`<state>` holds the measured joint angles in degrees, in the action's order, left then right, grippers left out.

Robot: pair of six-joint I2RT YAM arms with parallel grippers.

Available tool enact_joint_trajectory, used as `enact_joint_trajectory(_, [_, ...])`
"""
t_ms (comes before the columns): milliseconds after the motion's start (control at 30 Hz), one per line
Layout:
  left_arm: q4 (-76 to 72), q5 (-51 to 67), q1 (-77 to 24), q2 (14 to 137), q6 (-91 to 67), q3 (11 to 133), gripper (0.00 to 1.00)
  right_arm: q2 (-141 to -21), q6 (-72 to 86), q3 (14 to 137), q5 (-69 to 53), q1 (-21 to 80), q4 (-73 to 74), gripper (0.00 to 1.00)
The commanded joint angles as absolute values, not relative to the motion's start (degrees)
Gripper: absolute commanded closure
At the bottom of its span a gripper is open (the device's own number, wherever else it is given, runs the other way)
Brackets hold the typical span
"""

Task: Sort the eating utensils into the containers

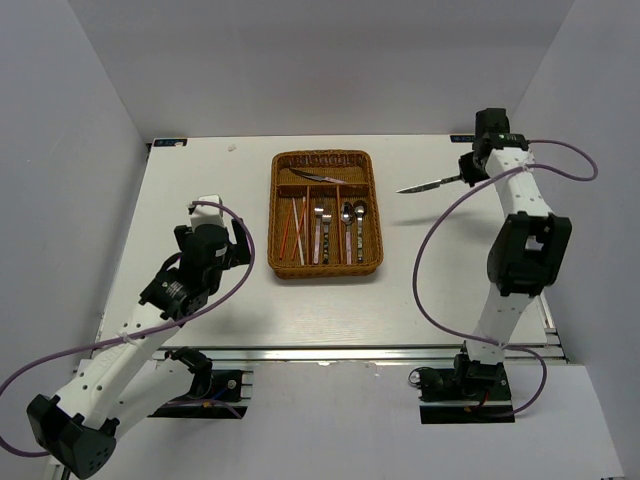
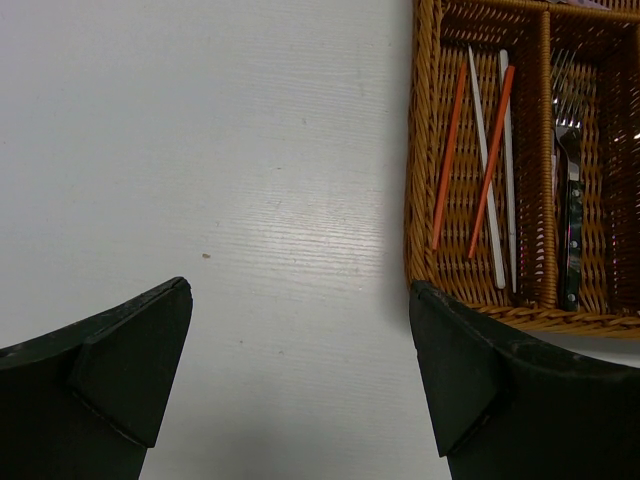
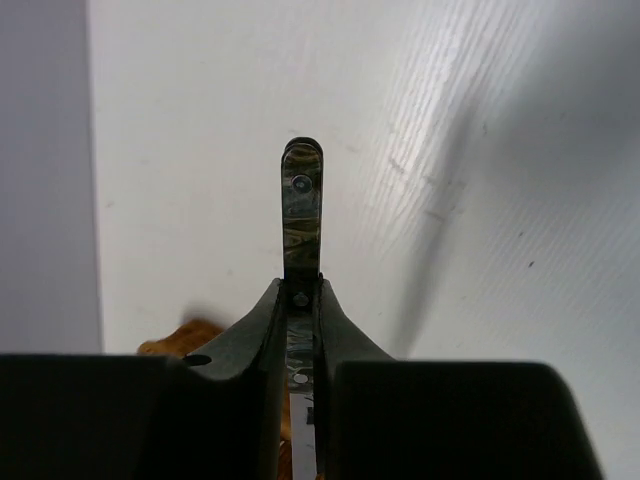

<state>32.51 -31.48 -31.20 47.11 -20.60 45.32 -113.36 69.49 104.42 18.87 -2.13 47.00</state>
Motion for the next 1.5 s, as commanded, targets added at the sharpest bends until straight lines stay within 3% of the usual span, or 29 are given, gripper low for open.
enact_joint_trajectory(0, [32.17,-31.55,-30.85,47.46,-20.57,45.09,0.02,-108.11,73.11,99.15,16.46,-0.71,39.57,1.0])
enact_joint_trajectory(133, [32.26,-31.82,-30.85,47.72,-20.57,45.09,0.02,-105.38,80.05,95.45,15.38,4.82,31.83,1.0])
enact_joint_trajectory(367, [32.52,-32.78,-30.85,47.37,-20.83,45.0,0.02,-115.56,97.52,105.19,19.07,16.34,31.91,1.0])
enact_joint_trajectory(500, [32.43,-32.7,-30.85,47.11,-20.83,45.0,0.02,-124.96,104.22,118.69,20.65,21.34,35.23,1.0])
enact_joint_trajectory(633, [32.34,-32.26,-30.85,46.67,-20.74,45.0,0.02,-133.05,106.52,125.76,23.02,24.69,34.02,1.0])
enact_joint_trajectory(1067, [31.55,-29.53,-30.85,45.26,-20.39,44.65,0.02,-138.16,106.7,124.54,26.9,27.25,25.58,0.99])
enact_joint_trajectory(1133, [31.47,-29.27,-30.85,44.91,-20.3,44.56,0.02,-138.16,106.79,124.54,26.89,27.42,24.7,0.85])
enact_joint_trajectory(1200, [31.46,-29.36,-30.85,44.83,-20.3,44.47,0.02,-138.16,106.35,125.15,26.63,27.68,24.52,0.61])
enact_joint_trajectory(1233, [31.46,-29.53,-30.94,44.74,-20.39,44.47,0.02,-137.9,105.74,125.24,26.63,27.69,24.0,0.31])
enact_joint_trajectory(1267, [31.55,-29.53,-30.94,44.74,-20.39,44.47,0.02,-137.73,105.3,125.59,26.72,27.77,24.08,0.27])
enact_joint_trajectory(1467, [31.73,-30.67,-30.85,44.74,-20.48,44.56,0.02,-134.22,103.62,124.28,27.6,27.95,23.82,0.26])
